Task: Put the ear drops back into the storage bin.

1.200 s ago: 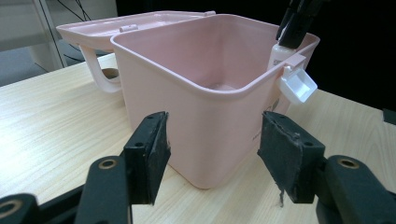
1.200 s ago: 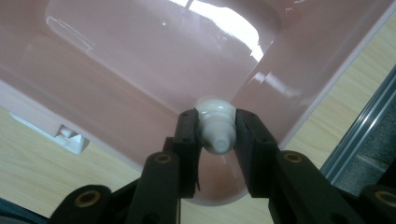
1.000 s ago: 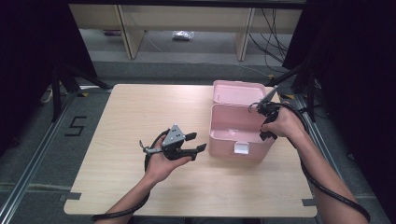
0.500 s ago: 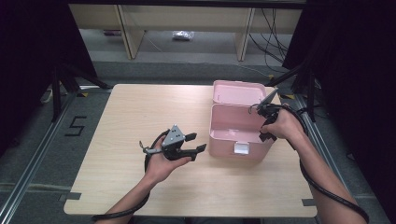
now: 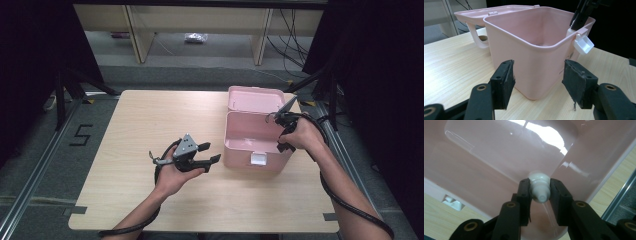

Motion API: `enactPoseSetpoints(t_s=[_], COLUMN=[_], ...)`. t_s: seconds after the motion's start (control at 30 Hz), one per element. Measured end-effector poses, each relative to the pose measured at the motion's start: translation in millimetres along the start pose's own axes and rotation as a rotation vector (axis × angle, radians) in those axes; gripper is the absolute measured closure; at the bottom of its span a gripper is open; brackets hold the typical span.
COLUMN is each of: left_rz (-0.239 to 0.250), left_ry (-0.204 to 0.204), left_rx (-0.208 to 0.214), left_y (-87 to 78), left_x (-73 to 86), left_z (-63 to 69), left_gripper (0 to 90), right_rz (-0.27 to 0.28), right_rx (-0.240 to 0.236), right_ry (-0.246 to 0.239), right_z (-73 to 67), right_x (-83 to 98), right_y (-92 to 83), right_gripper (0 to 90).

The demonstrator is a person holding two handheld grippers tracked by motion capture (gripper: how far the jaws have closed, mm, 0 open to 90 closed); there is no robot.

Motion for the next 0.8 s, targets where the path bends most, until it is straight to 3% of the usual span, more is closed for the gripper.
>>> enactPoseSetpoints(t_s=[0.8], left_rz=[0.006], left_ry=[-0.003], left_rx=[0.01], left_y=[0.9], left_x=[0.9], left_z=[-0.2], left_gripper=[41.1], right_rz=[-0.01], right_rx=[0.0], right_ry=[-0.012], right_z=[0.5], right_x=[0.5], right_y=[5.7], right_gripper=[71.7])
Point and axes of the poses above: each handheld gripper's, and its own axes: y roughly forward along the jaws, x roughly out of its underside, z roughly to its right, the point moved 5 cm from there along y, roughly forward along the jaws, and after that the axes turned 5 degrees about -y, right-handed, at the moved point
